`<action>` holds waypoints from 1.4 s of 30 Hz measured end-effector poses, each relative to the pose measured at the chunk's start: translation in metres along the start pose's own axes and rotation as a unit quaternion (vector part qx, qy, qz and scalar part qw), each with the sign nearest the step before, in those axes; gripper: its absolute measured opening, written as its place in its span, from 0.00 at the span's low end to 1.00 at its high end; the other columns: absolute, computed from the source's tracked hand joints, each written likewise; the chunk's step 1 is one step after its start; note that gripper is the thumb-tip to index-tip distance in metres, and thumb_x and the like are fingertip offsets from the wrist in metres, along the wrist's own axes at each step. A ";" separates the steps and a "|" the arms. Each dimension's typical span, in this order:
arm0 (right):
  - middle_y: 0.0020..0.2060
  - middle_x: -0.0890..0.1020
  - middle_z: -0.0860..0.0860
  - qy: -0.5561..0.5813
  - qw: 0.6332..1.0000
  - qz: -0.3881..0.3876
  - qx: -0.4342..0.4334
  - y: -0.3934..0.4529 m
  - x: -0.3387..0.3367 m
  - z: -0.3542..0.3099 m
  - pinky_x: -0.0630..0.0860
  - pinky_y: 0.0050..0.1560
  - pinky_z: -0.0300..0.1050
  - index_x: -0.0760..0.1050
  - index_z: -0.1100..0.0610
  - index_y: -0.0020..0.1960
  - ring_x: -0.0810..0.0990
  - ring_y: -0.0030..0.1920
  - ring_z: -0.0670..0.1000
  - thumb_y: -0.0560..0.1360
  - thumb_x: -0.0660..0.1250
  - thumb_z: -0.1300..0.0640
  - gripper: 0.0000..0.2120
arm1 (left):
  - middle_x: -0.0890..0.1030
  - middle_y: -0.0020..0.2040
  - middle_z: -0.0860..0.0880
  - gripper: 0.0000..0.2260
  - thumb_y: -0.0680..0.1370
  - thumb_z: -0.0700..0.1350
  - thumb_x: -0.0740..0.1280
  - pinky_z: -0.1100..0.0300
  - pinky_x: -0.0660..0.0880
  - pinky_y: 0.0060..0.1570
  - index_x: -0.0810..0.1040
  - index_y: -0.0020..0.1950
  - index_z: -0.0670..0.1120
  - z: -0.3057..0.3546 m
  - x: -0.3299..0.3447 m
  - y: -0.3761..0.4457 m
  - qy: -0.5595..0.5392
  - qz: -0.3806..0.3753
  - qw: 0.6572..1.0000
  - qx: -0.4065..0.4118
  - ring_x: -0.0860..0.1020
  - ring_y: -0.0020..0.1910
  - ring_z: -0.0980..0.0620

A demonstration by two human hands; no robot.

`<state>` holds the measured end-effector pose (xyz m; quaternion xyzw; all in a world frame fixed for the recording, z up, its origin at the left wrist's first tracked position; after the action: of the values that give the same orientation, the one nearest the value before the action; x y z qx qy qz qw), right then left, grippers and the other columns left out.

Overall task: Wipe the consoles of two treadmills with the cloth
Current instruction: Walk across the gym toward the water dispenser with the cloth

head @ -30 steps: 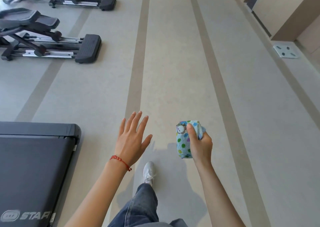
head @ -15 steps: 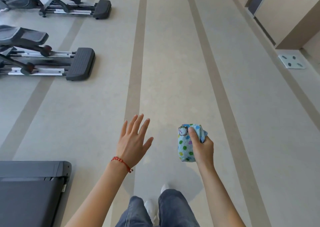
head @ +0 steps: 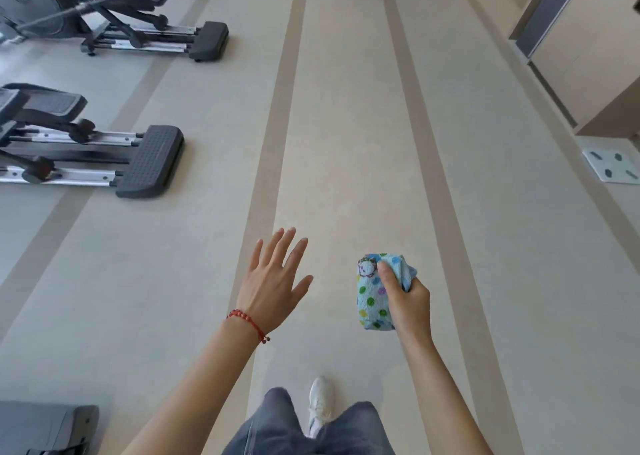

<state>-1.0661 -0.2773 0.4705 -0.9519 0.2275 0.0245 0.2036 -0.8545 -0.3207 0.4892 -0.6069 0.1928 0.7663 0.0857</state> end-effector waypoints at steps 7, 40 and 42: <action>0.40 0.81 0.49 -0.001 1.000 -0.004 -0.001 0.108 0.028 -0.048 0.79 0.49 0.51 0.76 0.51 0.41 0.81 0.45 0.51 0.72 0.68 0.47 0.08 | 0.73 0.66 0.40 0.25 0.76 0.56 0.54 0.39 0.65 0.61 0.71 0.67 0.42 -0.023 0.018 0.115 0.009 -0.005 1.000 -0.005 0.72 0.65 0.39; 0.39 0.81 0.48 0.029 0.999 0.033 -0.019 0.761 0.172 -0.345 0.77 0.37 0.40 0.77 0.52 0.42 0.81 0.41 0.46 0.73 0.68 0.50 0.06 | 0.71 0.68 0.41 0.24 0.78 0.57 0.52 0.40 0.65 0.64 0.65 0.69 0.45 -0.147 0.143 0.824 -0.021 -0.038 0.999 0.028 0.68 0.67 0.40; 0.39 0.81 0.48 0.028 0.999 0.033 -0.021 0.797 0.173 -0.366 0.78 0.38 0.42 0.76 0.51 0.41 0.81 0.41 0.46 0.73 0.68 0.50 0.05 | 0.71 0.68 0.41 0.24 0.79 0.58 0.50 0.40 0.64 0.64 0.65 0.69 0.45 -0.146 0.146 0.865 -0.014 -0.036 0.999 0.032 0.68 0.67 0.40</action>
<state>-1.2811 -1.1454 0.4818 -0.9482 0.2641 0.0091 0.1764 -1.0757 -1.1818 0.4863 -0.5995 0.1940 0.7645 0.1359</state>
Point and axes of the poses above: each hand's wrist, its own y-axis towards the middle knuckle, its own x-axis out of the palm, z = x × y, the point moved 6 cm from there along y, towards the middle knuckle
